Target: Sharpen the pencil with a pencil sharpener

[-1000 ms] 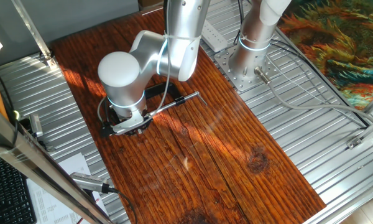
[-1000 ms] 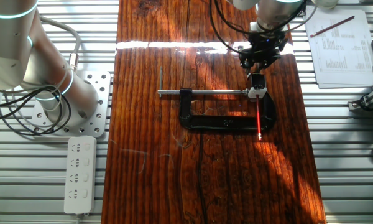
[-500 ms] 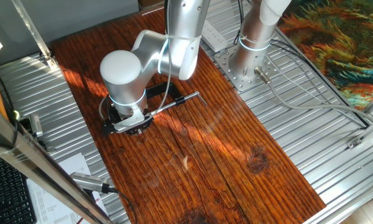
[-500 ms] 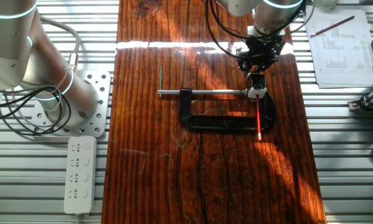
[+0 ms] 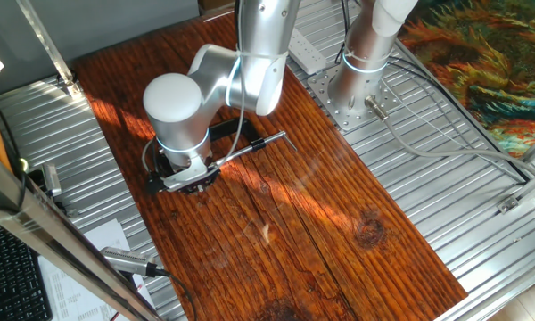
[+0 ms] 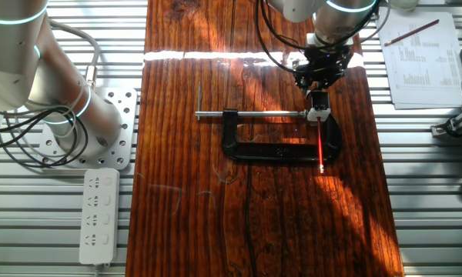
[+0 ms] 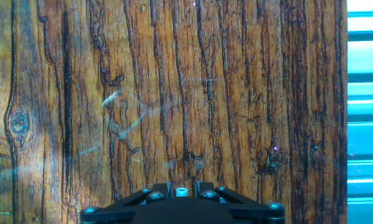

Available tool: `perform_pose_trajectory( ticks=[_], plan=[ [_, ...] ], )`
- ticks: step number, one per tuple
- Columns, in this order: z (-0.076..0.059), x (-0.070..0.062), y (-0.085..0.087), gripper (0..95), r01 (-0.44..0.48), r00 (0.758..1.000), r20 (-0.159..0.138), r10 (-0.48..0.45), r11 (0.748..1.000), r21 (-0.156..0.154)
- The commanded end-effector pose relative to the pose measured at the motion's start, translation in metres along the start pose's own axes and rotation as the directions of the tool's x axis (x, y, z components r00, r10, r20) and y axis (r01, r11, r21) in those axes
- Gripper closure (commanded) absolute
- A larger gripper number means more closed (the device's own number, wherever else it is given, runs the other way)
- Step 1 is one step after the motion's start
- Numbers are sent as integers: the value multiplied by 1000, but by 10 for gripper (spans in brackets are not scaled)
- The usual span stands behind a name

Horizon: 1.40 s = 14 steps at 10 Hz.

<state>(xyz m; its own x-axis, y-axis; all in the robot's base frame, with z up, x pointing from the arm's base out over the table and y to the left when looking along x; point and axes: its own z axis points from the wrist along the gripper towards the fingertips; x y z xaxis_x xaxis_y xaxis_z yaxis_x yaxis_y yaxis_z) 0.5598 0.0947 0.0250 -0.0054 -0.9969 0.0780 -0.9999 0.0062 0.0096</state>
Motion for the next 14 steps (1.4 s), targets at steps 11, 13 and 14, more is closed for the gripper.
perform_pose_trajectory(
  ticks=[11,13,14],
  plan=[
    [3,0,0,950,-13,1000,-7,13,1000,1],
    [3,0,0,950,-18,1000,-9,18,1000,4],
    [3,0,0,950,-20,1000,-10,20,1000,7]
  ],
)
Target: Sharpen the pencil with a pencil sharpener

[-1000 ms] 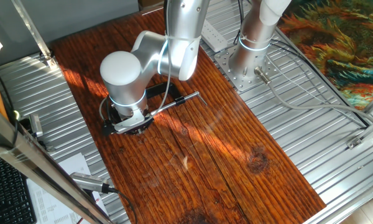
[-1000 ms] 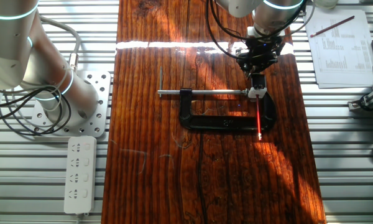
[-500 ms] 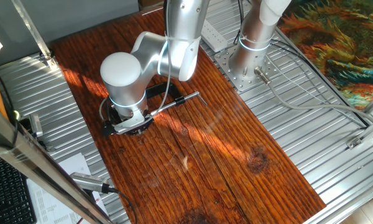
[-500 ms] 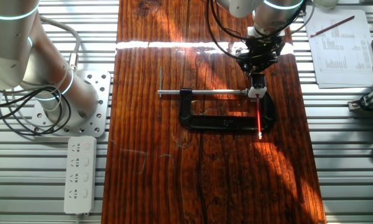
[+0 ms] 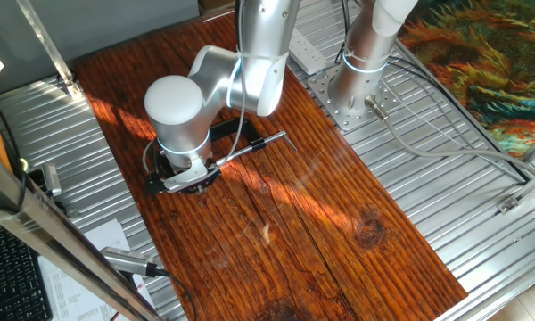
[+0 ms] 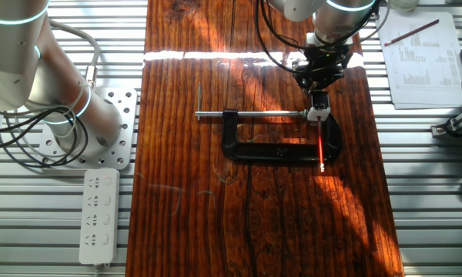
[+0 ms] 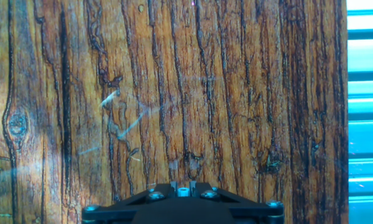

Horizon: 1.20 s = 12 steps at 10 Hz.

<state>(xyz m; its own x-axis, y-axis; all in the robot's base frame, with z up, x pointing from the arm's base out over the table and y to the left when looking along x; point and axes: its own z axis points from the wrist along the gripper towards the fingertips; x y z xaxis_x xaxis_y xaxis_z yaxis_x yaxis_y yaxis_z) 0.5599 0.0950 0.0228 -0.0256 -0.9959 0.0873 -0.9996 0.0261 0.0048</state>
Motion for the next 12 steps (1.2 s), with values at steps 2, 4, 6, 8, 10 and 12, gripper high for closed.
perform_pose_trajectory(
  ticks=[2,4,6,8,10,12],
  plan=[
    [1,0,0,950,1,1000,0,-1,1000,8],
    [1,1,0,950,1,1000,4,-1,1000,12],
    [1,1,0,950,0,1000,2,0,1000,16],
    [2,1,0,950,-1,1000,3,1,1000,19],
    [3,2,-1,950,-2,1000,3,2,1000,24],
    [2,3,-3,950,0,1000,6,0,1000,25]
  ],
)
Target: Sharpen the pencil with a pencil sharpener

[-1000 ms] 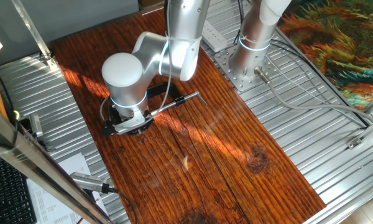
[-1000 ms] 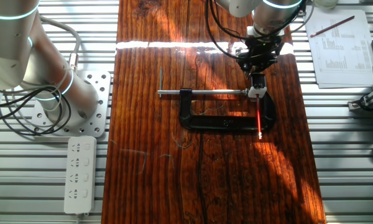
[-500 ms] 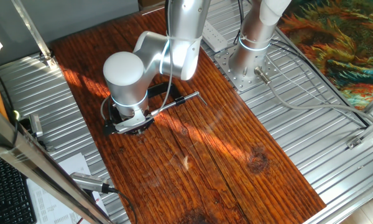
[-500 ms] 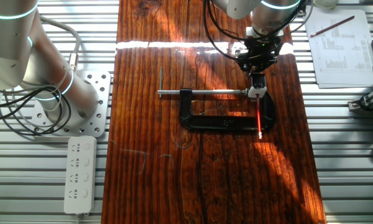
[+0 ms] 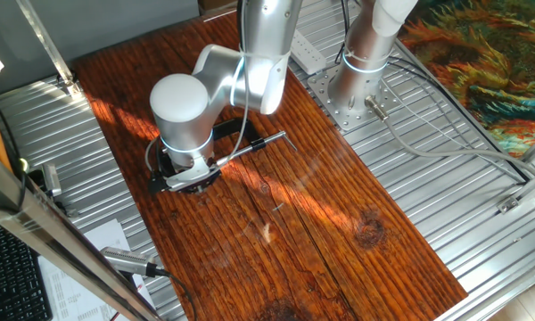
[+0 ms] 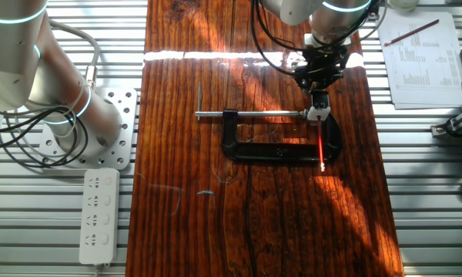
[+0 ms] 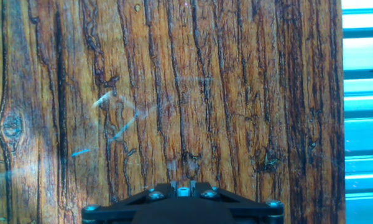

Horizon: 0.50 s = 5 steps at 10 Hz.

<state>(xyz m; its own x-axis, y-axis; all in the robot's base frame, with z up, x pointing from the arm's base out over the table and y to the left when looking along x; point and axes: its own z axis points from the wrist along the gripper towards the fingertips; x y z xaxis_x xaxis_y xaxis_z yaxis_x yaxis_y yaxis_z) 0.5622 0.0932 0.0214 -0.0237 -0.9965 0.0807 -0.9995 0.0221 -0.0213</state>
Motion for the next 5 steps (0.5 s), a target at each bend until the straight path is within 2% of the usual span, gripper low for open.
perform_pose_trajectory(
  ticks=[1,5],
  plan=[
    [0,1,-1,950,-6,1000,-1,6,1000,-1],
    [2,3,-5,950,-11,1000,5,11,1000,-1]
  ],
)
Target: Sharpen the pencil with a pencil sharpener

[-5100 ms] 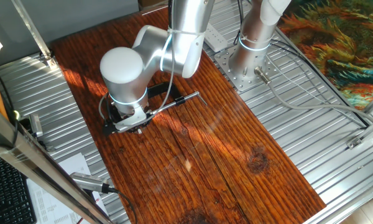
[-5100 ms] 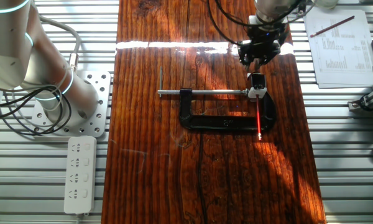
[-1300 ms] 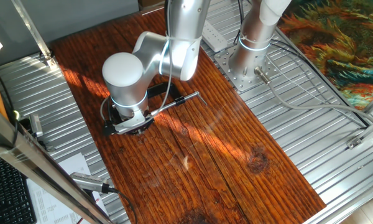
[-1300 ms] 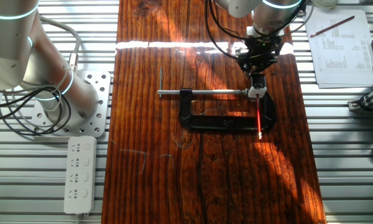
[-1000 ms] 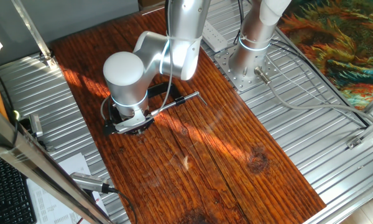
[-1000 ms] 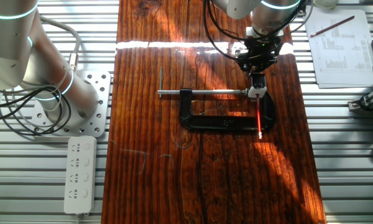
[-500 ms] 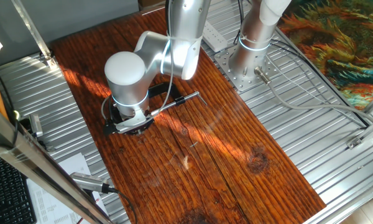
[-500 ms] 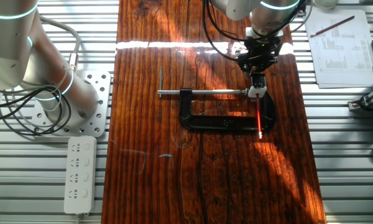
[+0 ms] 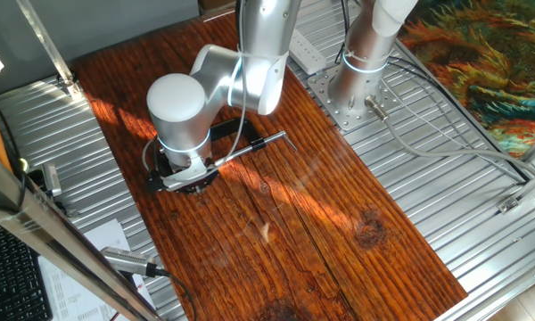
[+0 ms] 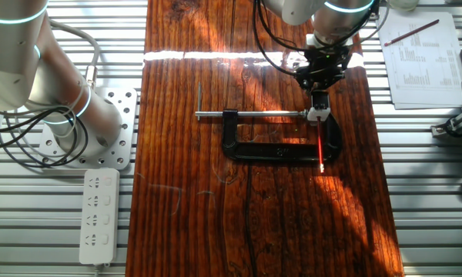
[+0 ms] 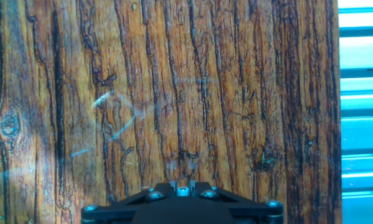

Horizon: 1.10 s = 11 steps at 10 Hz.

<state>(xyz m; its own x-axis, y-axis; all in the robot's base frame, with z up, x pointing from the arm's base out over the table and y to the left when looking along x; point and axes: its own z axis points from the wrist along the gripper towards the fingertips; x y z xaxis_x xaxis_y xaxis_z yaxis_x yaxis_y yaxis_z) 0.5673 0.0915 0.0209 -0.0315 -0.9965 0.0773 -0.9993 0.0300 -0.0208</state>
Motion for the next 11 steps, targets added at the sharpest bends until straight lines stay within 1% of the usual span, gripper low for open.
perform_pose_trajectory(
  ticks=[1,3,5,6,11],
  plan=[
    [0,0,-3,950,-1,1000,2,1,1000,-1],
    [-4,-4,-8,950,-7,1000,-9,7,1000,-1],
    [0,-2,-10,950,-3,1000,-11,3,1000,0],
    [0,0,-11,950,-1,1000,-9,1,1000,-2],
    [-2,0,-14,950,-5,1000,-4,5,1000,-2]
  ],
)
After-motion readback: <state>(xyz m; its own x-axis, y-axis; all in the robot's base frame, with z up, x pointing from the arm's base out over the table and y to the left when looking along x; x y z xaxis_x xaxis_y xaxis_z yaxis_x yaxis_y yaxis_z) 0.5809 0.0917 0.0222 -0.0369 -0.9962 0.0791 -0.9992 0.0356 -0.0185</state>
